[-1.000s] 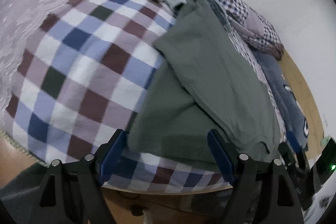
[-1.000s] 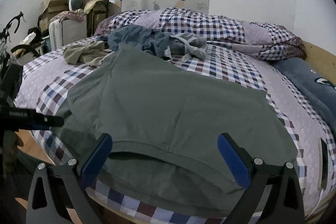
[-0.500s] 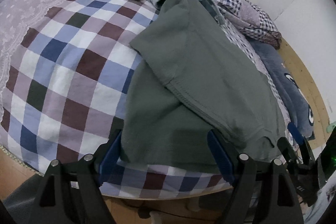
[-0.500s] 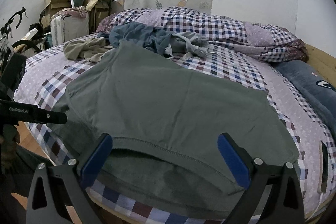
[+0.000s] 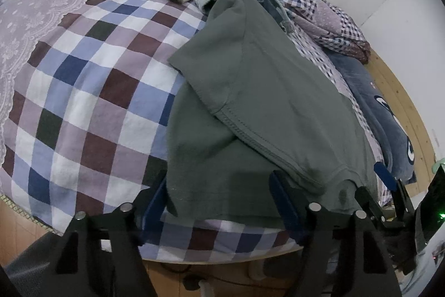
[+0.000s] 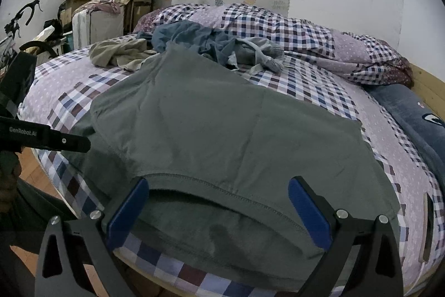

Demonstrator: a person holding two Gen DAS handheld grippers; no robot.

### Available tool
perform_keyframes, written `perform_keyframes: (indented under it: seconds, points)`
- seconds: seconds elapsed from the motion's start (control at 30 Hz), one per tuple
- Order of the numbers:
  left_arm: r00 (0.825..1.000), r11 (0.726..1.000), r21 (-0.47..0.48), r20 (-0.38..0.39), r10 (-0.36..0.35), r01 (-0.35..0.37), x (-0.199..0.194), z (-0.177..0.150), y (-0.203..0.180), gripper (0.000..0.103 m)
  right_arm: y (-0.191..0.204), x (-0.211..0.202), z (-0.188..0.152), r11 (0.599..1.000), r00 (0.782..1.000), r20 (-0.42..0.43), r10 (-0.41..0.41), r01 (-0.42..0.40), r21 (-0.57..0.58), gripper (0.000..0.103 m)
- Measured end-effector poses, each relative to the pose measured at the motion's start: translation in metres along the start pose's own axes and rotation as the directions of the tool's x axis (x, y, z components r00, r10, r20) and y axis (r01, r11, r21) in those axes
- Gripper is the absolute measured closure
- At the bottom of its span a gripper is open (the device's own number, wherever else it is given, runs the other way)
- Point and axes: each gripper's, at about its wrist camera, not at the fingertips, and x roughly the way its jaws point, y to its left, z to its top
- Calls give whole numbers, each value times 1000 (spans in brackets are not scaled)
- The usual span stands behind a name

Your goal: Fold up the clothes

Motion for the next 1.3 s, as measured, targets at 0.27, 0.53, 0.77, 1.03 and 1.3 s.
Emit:
perform_keyframes:
  seconds: [0.27,0.53,0.77,1.03,1.3]
  points:
    - [1000,998,-63,-8,19,-20,-2,2,8,80,1,0,0,1000,1000,-4,-7,7,-8,1]
    - [998,991,-119,13,-63,64,-14,-1,13,97,19,-8,-1,995,1000,25,4,-1,-102,1]
    - [992,976,-176,32,-125,129,-26,0,22,97,83,-26,-12,931,995,97,36,1,-365,1]
    - [975,947,-230,48,-218,223,-27,8,26,97,165,-20,-37,755,979,190,68,74,-651,1]
    - [952,917,-255,68,-299,306,-33,14,21,98,188,14,-23,696,961,275,-5,201,-689,1]
